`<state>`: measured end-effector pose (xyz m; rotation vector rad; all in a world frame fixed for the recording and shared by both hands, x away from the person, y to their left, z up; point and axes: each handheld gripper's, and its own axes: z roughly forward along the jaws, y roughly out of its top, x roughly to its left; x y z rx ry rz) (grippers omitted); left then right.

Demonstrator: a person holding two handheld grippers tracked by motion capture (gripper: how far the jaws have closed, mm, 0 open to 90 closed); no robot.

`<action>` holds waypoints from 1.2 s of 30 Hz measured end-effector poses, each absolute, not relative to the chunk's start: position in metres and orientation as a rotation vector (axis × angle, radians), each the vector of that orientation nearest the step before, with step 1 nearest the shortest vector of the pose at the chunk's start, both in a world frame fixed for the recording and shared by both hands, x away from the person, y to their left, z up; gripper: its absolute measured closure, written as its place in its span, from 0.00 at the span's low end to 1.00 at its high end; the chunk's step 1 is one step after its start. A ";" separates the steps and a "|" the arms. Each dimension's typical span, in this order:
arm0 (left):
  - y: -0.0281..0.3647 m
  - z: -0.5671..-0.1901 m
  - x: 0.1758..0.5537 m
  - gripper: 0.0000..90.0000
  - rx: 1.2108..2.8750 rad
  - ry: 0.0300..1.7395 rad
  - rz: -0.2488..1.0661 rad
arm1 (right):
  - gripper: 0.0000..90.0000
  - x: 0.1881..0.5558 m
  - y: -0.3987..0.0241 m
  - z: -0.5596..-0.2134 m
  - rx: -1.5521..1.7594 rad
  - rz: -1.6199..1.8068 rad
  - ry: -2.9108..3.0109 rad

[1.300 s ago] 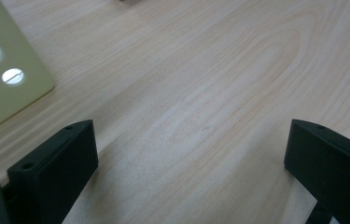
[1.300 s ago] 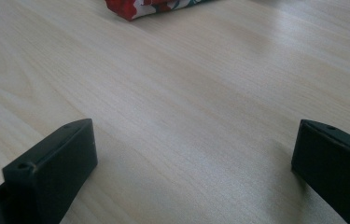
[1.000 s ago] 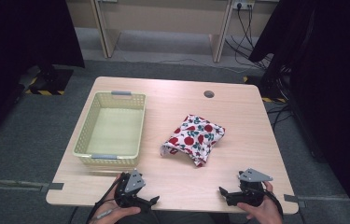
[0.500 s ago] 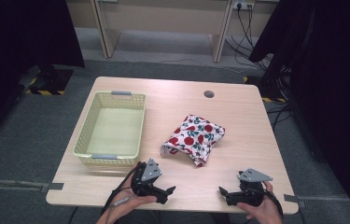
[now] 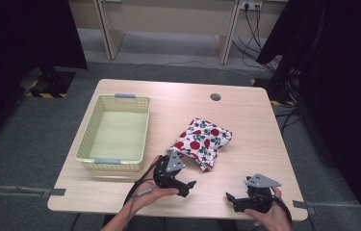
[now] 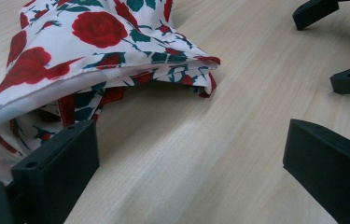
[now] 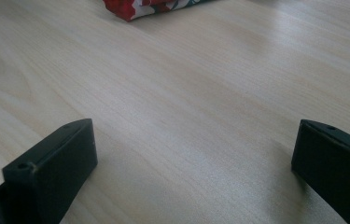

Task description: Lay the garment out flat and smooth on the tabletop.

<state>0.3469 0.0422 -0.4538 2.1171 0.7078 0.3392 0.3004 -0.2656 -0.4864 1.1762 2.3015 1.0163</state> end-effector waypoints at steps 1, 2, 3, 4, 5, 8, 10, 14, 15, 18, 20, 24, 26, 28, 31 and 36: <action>0.041 -0.453 0.348 0.03 2.121 0.705 0.342 | 0.01 0.300 -0.266 -0.486 1.176 1.016 2.302; 0.040 -0.453 0.350 0.03 2.120 0.705 0.345 | 0.01 0.300 -0.266 -0.486 1.176 1.016 2.302; 0.040 -0.452 0.351 0.03 2.120 0.705 0.347 | 0.01 0.300 -0.266 -0.486 1.176 1.016 2.302; 0.039 -0.451 0.352 0.03 2.116 0.702 0.348 | 0.01 0.300 -0.266 -0.486 1.176 1.016 2.302; 0.038 -0.450 0.353 0.03 2.110 0.702 0.349 | 0.01 0.300 -0.266 -0.486 1.176 1.016 2.302; 0.034 -0.446 0.355 0.03 2.117 0.690 0.356 | 0.01 0.300 -0.266 -0.486 1.176 1.016 2.302; 0.030 -0.444 0.358 0.03 2.124 0.682 0.356 | 0.01 0.301 -0.266 -0.486 1.176 1.016 2.302; 0.022 -0.440 0.363 0.04 2.133 0.668 0.362 | 0.01 0.301 -0.266 -0.486 1.175 1.016 2.302; 0.020 -0.438 0.363 0.04 2.132 0.664 0.368 | 0.01 0.301 -0.266 -0.486 1.175 1.016 2.302; 0.013 -0.433 0.366 0.05 2.136 0.638 0.377 | 0.01 0.301 -0.266 -0.486 1.175 1.016 2.303; 0.008 -0.432 0.369 0.05 2.146 0.619 0.397 | 0.01 0.301 -0.266 -0.486 1.175 1.016 2.303; 0.000 -0.432 0.375 0.06 2.157 0.620 0.394 | 0.01 0.301 -0.266 -0.486 1.175 1.016 2.302; -0.005 -0.433 0.379 0.06 2.166 0.618 0.407 | 0.01 0.301 -0.266 -0.486 1.176 1.016 2.302; -0.009 -0.434 0.383 0.07 2.176 0.613 0.426 | 0.01 0.301 -0.266 -0.486 1.175 1.016 2.303; -0.014 -0.435 0.389 0.07 2.183 0.625 0.424 | 0.01 0.301 -0.266 -0.486 1.175 1.017 2.302; -0.026 -0.442 0.398 0.08 2.226 0.597 0.393 | 0.01 0.301 -0.266 -0.486 1.174 1.016 2.303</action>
